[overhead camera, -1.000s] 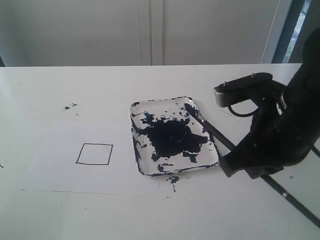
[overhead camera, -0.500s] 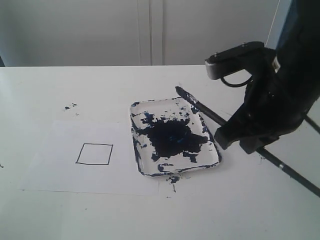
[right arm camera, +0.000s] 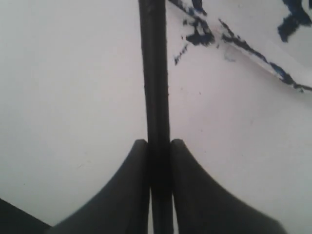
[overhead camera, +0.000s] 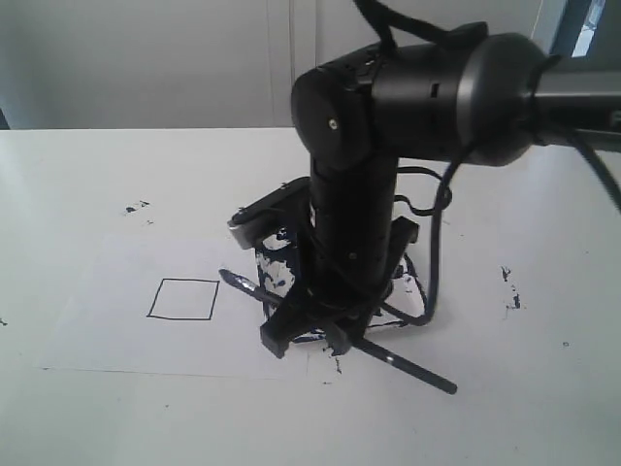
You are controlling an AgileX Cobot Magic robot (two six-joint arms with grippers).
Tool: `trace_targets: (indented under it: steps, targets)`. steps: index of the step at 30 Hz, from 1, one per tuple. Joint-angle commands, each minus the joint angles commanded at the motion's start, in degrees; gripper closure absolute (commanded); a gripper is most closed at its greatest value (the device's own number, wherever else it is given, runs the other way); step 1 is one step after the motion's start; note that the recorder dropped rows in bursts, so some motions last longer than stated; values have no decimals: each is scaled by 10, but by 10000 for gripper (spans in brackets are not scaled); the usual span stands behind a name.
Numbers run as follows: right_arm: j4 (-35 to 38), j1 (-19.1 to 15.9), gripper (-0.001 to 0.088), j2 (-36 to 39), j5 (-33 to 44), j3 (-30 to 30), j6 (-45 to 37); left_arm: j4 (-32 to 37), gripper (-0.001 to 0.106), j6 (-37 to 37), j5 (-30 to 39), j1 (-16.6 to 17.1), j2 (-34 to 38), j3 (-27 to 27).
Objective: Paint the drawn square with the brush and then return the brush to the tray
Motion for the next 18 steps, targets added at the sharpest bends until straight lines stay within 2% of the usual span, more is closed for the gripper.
trace_targets:
  steps: [3, 18]
  targets:
    - [0, 6, 868, 13, 0, -23, -8, 0, 1053, 0, 0, 0, 0, 0]
    - [-1, 6, 868, 12, 0, -24, -20, 0, 1053, 0, 0, 0, 0, 0]
